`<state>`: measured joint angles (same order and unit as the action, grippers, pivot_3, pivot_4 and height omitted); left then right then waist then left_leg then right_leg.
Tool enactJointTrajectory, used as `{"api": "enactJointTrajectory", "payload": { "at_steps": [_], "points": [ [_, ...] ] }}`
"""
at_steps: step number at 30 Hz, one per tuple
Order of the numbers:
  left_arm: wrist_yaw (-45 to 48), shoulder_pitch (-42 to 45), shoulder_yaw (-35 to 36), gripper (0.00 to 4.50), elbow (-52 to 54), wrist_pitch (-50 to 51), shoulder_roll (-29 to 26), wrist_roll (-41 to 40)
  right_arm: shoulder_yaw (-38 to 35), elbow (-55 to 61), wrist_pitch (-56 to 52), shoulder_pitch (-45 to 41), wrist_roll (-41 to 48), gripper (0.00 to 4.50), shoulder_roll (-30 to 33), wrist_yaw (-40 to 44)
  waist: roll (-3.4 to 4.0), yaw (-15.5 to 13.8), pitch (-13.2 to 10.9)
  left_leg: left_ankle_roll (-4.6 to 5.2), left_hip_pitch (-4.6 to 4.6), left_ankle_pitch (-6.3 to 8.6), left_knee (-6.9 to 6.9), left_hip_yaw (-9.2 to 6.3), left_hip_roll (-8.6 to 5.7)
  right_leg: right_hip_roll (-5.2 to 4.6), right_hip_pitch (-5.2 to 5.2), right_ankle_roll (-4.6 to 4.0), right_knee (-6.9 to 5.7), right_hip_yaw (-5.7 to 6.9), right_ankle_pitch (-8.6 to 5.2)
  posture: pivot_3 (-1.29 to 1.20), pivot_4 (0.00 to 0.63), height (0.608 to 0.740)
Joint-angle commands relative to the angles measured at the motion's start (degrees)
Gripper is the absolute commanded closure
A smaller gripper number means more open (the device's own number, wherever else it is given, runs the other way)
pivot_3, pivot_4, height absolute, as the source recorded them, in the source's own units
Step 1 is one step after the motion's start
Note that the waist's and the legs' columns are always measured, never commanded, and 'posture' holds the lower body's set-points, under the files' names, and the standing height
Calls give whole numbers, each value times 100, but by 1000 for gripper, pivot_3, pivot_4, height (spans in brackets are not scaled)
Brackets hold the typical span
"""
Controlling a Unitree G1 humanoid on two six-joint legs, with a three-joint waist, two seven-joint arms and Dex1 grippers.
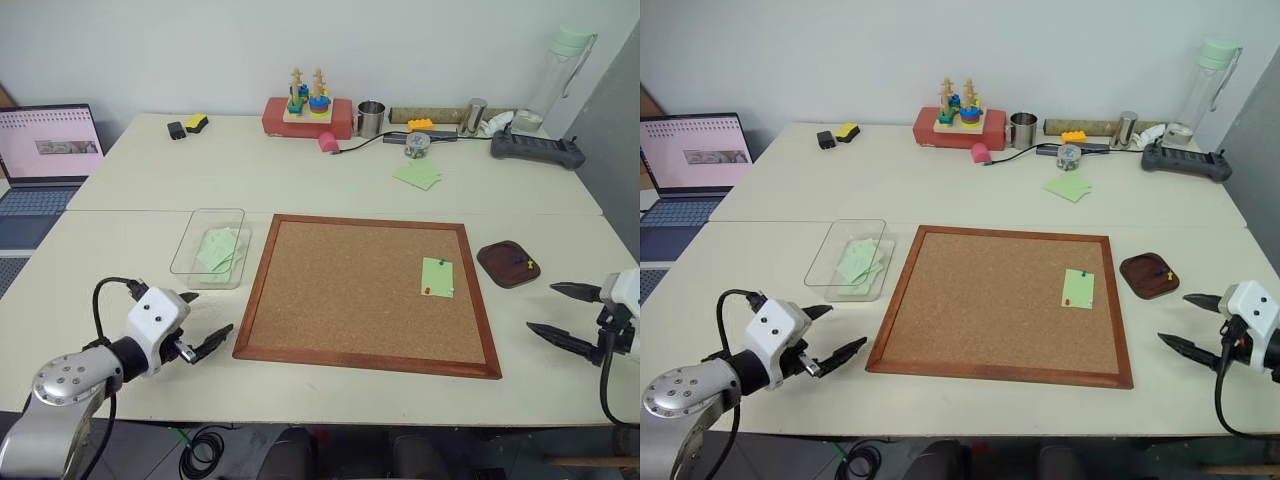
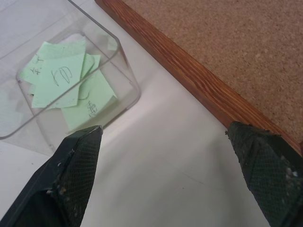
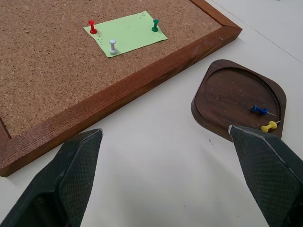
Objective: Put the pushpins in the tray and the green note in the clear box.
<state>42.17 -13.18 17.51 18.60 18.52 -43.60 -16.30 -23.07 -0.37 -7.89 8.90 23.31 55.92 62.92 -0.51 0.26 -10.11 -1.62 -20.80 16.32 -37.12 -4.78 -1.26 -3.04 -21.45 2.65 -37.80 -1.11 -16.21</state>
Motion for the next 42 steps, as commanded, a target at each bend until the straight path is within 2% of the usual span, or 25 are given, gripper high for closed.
{"api": "enactJointTrajectory", "payload": {
  "at_steps": [1, 28, 33, 37, 41, 42],
  "points": [
    [120, -8, 242, 32, 127, -30, 80, -292, -139, 2, 106, -78, -18, 0, -1, 17, 0, 2, 0, 0, 0, 0, 0, 0, 0, 0, 0, 0, 0, 0, 0, 0, 150, 740],
    [85, 123, 209, 32, 167, -32, 126, -343, -108, -83, 81, -259, -71, 0, -16, -4, 0, 1, 0, 0, 0, 0, -1, 1, 0, -1, 0, 0, 0, 0, 0, 0, 150, 740],
    [168, 266, -102, 32, 296, 56, 44, -261, -166, -6, 70, -250, -63, 0, -42, -40, 0, 0, 0, 0, 0, 0, -1, 0, 0, -1, 0, 0, 0, 0, 0, 0, 150, 740],
    [284, 565, -367, 32, 563, 287, 69, -490, -292, 154, 36, -124, -7, 0, -83, -80, 0, -1, 0, 0, -1, 0, -2, 1, -1, -1, 1, 0, 0, 0, 0, 0, 150, 740],
    [261, 1132, -732, 628, 843, 605, 159, -677, -380, 484, -159, -67, 152, 0, -152, -164, 0, -7, 0, 0, -1, 0, -4, -1, -1, 0, 1, 0, -3, 1, 0, 0, 150, 740],
    [202, 1322, -907, 892, 842, 653, 214, -614, -362, 572, -211, -89, 189, 0, -177, -198, 0, -9, 0, 0, -1, 0, -5, -2, -1, 0, 2, 0, -3, 2, 1, 0, 150, 740]
  ]
}}
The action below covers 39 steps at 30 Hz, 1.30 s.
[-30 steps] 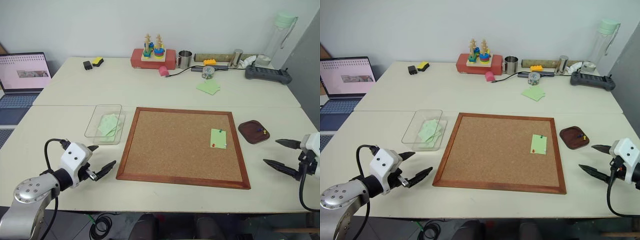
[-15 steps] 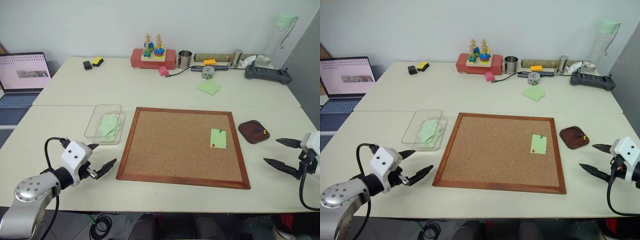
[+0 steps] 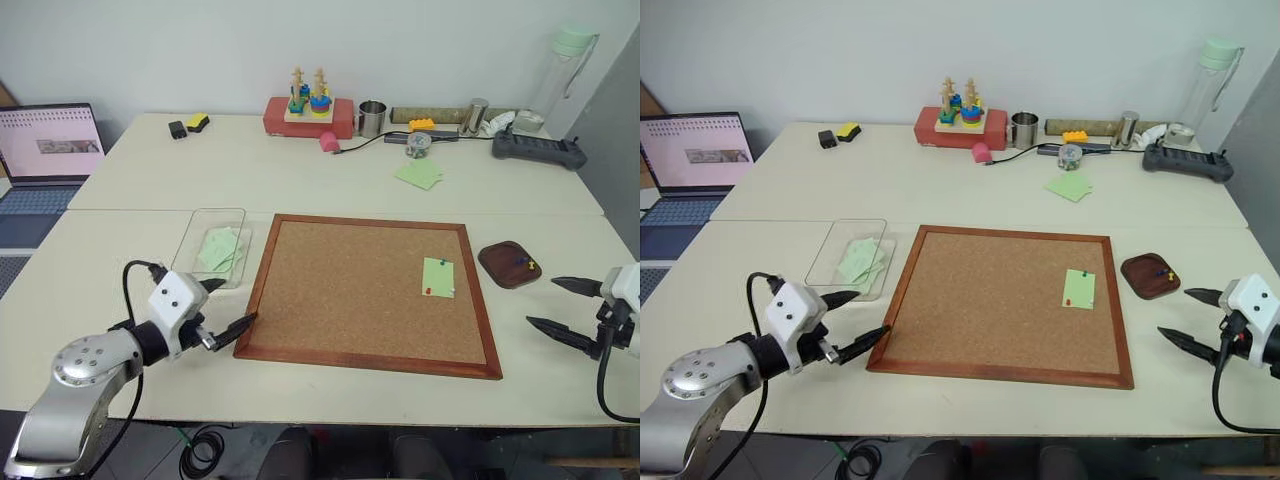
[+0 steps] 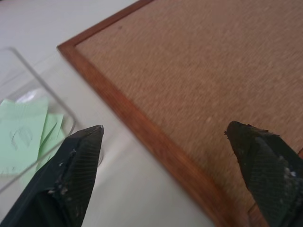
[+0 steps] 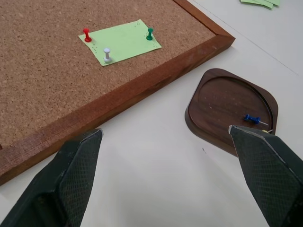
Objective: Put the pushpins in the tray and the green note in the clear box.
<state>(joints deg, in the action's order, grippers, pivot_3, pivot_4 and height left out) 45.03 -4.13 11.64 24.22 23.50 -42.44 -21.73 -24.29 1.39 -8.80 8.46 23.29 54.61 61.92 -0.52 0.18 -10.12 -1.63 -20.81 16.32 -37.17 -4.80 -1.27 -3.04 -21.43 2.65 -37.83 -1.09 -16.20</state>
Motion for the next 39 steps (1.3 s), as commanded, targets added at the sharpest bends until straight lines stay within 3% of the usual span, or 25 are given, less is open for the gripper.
{"api": "enactJointTrajectory", "payload": {
  "at_steps": [1, 8, 18, 29, 39],
  "points": [
    [-114, 595, -519, 1047, 249, 160, 153, 20, -209, 471, -162, -78, 217, 0, -75, -129, 1, -3, 1, 0, 0, 0, -3, 0, -1, 0, 1, 0, -2, -1, 0, 0, 150, 740],
    [-208, 1481, -1590, 2571, -435, -72, 874, 456, 190, 565, -310, -604, 198, 0, -333, -315, -1, 22, -1, 0, 0, 0, -6, 3, -2, 3, 1, 4, -4, -3, 2, 0, 150, 740],
    [-143, 2149, -2486, 4436, -1429, -483, 1660, 943, 963, 182, -468, -1614, 48, 0, -634, -340, -2, 7, -1, -1, -4, 0, -14, 2, -6, 2, 2, 5, -5, 2, 3, 0, 150, 740],
    [-93, 2250, -2637, 4436, -2746, -850, 2332, 1038, 1871, -1291, -399, -2961, -510, 0, -1368, -636, -2, 15, -1, -1, -10, -1, -39, -4, -6, 3, -1, 6, -14, 1, 4, 0, 150, 740],
    [-140, 2151, -2628, 4436, -2835, -1006, 2310, 1279, 2185, -2712, -100, -3888, -895, 0, -1781, -550, 3, 22, 2, 0, -13, 0, -68, -4, -8, 2, 3, 16, -20, -3, 10, 0, 150, 740]
  ]
}}
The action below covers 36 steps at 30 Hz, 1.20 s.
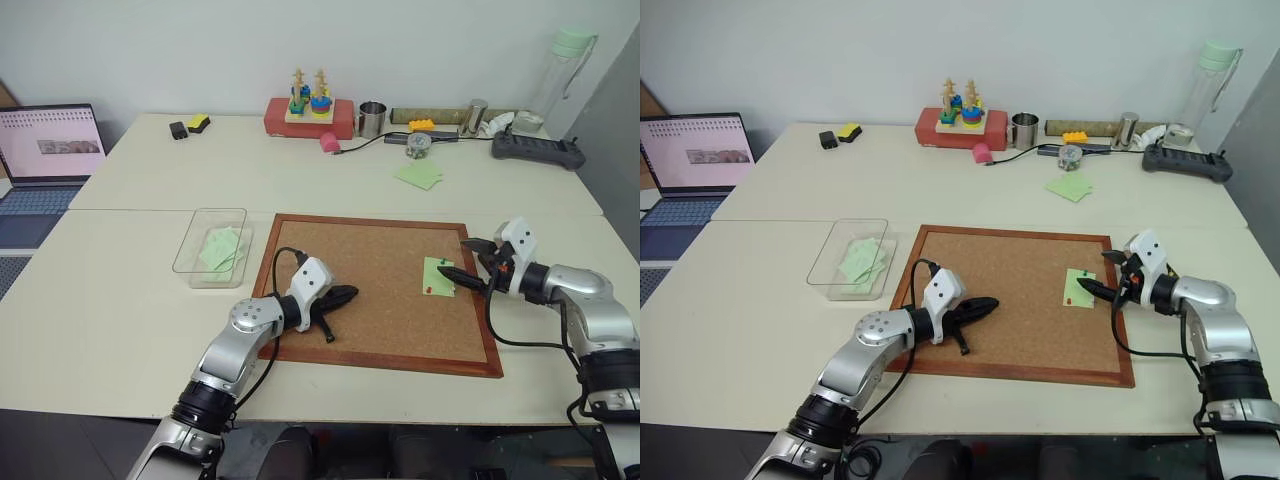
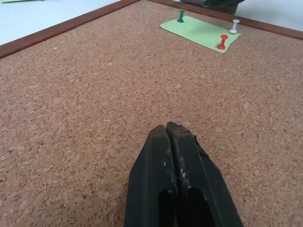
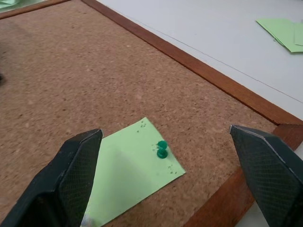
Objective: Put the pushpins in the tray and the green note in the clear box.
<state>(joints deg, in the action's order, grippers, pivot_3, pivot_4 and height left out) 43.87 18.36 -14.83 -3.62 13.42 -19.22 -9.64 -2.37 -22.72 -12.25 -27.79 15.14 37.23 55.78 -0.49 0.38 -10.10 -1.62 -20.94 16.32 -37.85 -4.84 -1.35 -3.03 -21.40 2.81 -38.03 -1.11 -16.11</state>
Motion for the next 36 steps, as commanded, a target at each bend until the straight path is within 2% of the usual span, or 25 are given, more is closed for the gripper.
{"api": "enactJointTrajectory", "payload": {
  "at_steps": [1, 3, 6, 19, 25, 36],
  "points": [
    [-24, -103, 22, 4436, -43, 4, -9, 68, 3, -443, 304, -327, -110, 0, -61, 87, 1, 4, 1, 0, 0, 0, 0, 0, 0, 0, 0, 0, -1, 0, 0, 0, 150, 740],
    [-39, -118, 52, 4436, 8, 47, 17, 28, 25, -645, 431, -409, -159, 0, -87, 120, 1, 10, 1, 0, 0, 0, 0, 0, 1, 0, 0, 0, -1, 0, 0, 0, 150, 740],
    [-61, -105, 108, 4500, 62, 119, 67, -43, 60, -831, 636, -478, -231, 452, -135, 135, 1, 12, 1, 0, 0, 0, 0, 0, 1, 0, 0, 0, -1, 0, 0, 0, 150, 740],
    [-27, -108, 64, 4500, 72, 146, 7, 17, 149, -998, 1082, -412, -404, 3357, -165, 401, 2, 24, 1, 0, 0, 0, 0, 0, 1, 0, 0, 0, -3, -1, 0, 0, 150, 740],
    [-66, -145, 36, 4500, 71, 214, -14, 74, 113, -935, 1062, -420, -361, 4401, -206, 459, 2, 27, 1, 0, 1, 0, 0, 0, 1, 0, 0, 0, -2, -1, 0, 0, 150, 740],
    [-141, -234, -23, 4500, 28, 399, -38, 229, -251, -558, 760, -386, 107, 4474, -358, 389, 2, 28, 1, 0, 1, 0, 1, 0, 1, 0, 0, 0, -2, -1, 0, 0, 150, 740]
  ]
}}
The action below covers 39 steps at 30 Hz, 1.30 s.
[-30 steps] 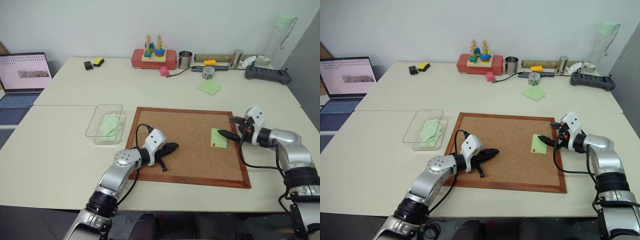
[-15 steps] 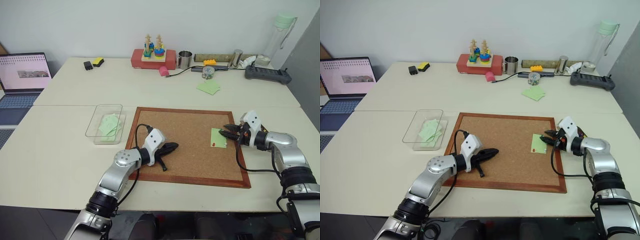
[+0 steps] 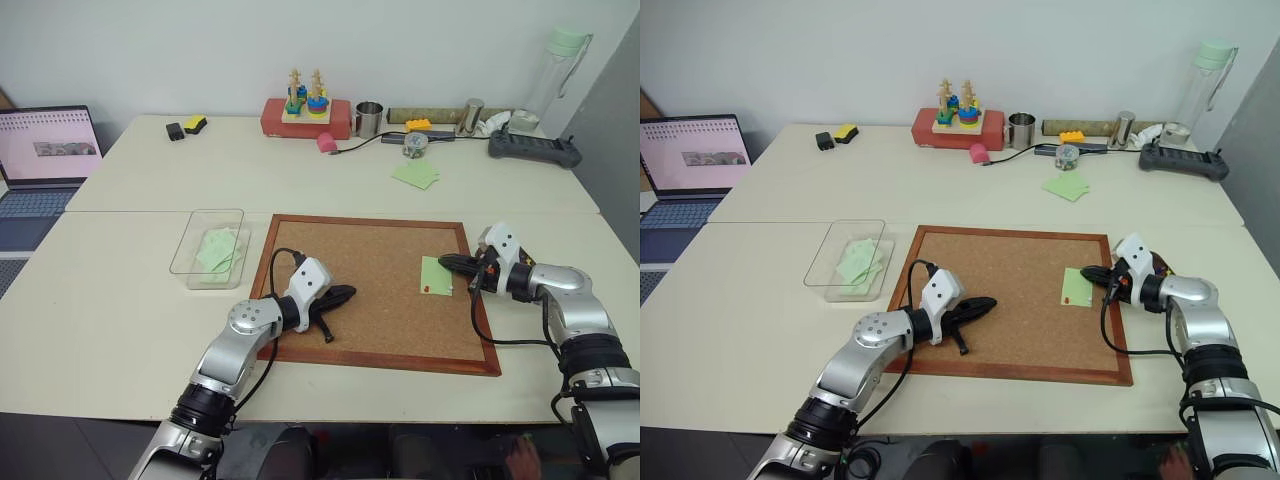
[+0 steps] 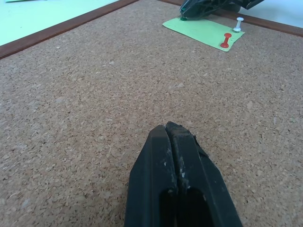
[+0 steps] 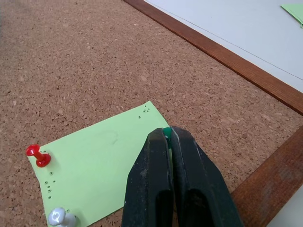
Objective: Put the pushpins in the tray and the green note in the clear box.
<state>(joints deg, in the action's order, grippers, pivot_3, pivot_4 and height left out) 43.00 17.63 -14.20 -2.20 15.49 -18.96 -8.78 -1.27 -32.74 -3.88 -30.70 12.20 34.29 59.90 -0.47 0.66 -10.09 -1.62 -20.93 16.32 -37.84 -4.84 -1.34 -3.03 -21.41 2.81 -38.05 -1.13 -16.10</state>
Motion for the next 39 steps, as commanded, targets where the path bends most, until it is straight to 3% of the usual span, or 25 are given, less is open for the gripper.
{"api": "enactJointTrajectory", "payload": {
  "at_steps": [1, 15, 24, 39],
  "points": [
    [-63, -168, -86, 4500, -117, 205, -64, 148, -388, 469, -116, -92, 428, 4474, -74, -44, 0, 2, 0, 0, 0, 0, 1, 0, 0, 0, 0, 0, 0, 0, 0, 0, 150, 740],
    [-220, -271, -251, 4500, -61, 410, -56, 300, -835, 778, -717, -64, 811, 4474, -122, -421, 7, 71, 4, 1, 4, 0, 0, -3, 0, 0, 6, 2, 0, 0, 1, 0, 150, 740],
    [-251, -280, -280, 4500, -11, 376, -75, 317, -1521, 515, -1109, 113, 820, 4474, 552, -1017, 10, 76, 6, 1, 2, 1, 2, 0, -2, -2, 6, 3, 3, -2, 1, 0, 150, 740],
    [-153, -266, -357, 4500, -33, 308, -94, 385, -1269, 473, -1541, 636, 508, 4474, 921, -984, 36, 89, 21, 3, 3, 1, 1, 4, -4, 0, 10, 7, 7, -4, 3, 0, 150, 740]
  ]
}}
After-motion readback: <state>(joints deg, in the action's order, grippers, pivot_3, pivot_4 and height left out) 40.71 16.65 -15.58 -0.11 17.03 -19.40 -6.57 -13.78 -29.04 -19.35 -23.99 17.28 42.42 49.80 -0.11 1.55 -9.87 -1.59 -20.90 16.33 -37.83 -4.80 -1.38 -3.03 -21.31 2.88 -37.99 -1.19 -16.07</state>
